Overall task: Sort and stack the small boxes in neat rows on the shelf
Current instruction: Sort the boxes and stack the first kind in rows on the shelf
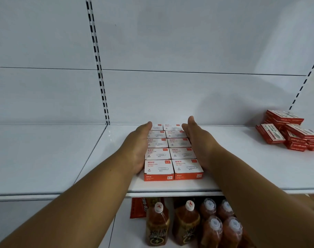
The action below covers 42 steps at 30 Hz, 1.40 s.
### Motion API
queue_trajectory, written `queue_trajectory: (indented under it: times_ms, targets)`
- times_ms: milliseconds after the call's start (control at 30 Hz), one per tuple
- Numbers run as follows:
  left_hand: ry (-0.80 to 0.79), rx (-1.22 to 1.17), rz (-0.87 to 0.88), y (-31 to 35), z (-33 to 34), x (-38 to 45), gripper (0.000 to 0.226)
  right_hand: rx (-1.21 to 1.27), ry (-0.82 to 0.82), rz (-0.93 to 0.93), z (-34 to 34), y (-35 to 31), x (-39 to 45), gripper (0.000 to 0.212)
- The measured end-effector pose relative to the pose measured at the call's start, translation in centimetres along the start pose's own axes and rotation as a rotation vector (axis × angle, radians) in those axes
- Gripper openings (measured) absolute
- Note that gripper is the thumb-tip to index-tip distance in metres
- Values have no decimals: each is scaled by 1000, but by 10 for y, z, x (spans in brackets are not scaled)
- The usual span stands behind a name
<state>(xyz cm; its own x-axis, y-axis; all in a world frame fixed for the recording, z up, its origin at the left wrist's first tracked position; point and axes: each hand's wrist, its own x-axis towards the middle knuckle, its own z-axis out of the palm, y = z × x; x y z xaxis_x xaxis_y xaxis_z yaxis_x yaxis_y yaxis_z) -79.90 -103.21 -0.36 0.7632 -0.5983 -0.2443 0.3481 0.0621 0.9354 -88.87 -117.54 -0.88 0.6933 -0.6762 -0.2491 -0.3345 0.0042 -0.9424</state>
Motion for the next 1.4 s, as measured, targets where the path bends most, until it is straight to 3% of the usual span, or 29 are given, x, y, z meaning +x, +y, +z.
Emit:
queue_trajectory:
  times_ms: [300, 433, 533, 667, 867, 1033, 1233, 1300, 1400]
  targets:
    - [-80, 52, 46, 8, -11, 12, 28, 136, -83, -11, -7, -6, 12, 70]
    - [-6, 33, 76, 25, -5, 24, 45, 114, -32, -27, -7, -16, 32, 75]
    - [32, 59, 3, 24, 1, 32, 35, 151, -83, 34, -2, -23, 37, 71]
    - [42, 216, 20, 17, 2, 42, 39, 37, -119, -7, -3, -17, 46, 67]
    - [23, 371, 74, 15, 4, 40, 27, -119, -89, -109, 2, -15, 44, 51]
    - [-5, 316, 49, 16, 7, 41, 23, -196, -98, -150, 3, -17, 39, 46]
    - [-1, 704, 203, 14, -1, 39, 42, -244, -110, -213, -1, -14, 29, 35]
    - [-49, 931, 317, 15, -7, 25, 43, -434, -100, -359, -5, -13, 18, 25]
    - [-217, 1187, 518, 12, -24, -10, 42, -714, -62, -604, -24, -8, -6, 28]
